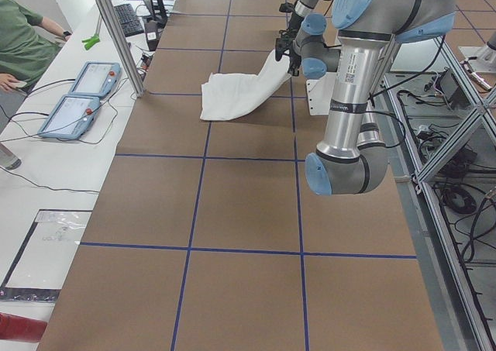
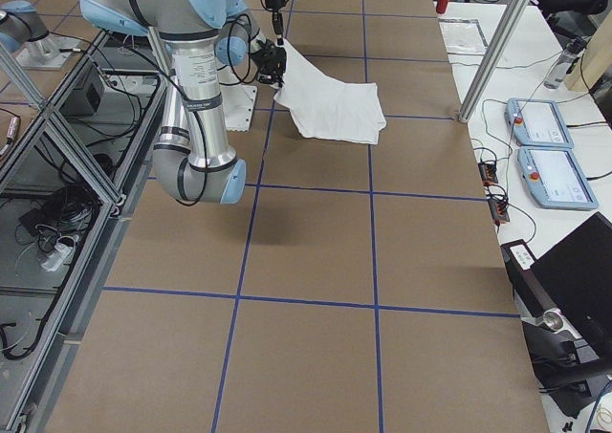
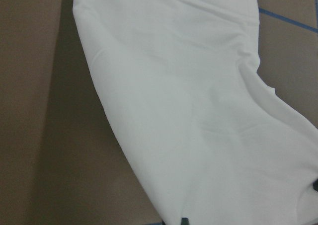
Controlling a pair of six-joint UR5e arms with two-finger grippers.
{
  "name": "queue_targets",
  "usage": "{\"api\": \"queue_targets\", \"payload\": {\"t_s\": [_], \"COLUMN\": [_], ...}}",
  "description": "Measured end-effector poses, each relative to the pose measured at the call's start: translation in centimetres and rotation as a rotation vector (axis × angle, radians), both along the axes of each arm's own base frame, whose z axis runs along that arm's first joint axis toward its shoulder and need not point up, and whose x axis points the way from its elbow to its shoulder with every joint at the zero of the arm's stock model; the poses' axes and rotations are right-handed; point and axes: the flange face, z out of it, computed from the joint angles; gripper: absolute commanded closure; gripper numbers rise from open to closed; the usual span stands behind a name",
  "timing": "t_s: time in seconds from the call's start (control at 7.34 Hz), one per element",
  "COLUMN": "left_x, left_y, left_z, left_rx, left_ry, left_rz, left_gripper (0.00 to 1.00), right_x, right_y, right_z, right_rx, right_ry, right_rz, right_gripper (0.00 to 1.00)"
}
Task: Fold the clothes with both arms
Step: 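Lift the near edge with both grippers and fold it toward the far edge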
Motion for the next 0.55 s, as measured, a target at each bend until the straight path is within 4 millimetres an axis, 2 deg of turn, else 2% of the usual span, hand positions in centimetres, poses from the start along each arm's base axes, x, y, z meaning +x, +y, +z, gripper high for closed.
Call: {"api": "queue_targets", "payload": {"t_s": [0.14, 0.27, 0.55], "left_x": [-0.5, 0.1, 2.3], "left_y": [-0.5, -2.2, -7.7], "left_z": [-0.6, -0.6, 0.4], "left_rx": [0.0, 0.015, 0.063], "left_ry": [-0.015, -0.044, -0.128], "left_rz": [-0.009, -0.034, -0.099], "left_gripper": [1.0, 1.0, 1.0], "right_x": [0.1, -0.7, -2.4], "right_y": [-0.2, -1.3, -5.4], "right_z": [-0.9, -1.2, -1.9], "right_rx": [0.008, 0.025, 0.064], "right_ry": [0.007, 0.033, 0.092], "right_rz": [-0.002, 0.006, 0.046], "right_gripper": [1.0, 1.0, 1.0]}}
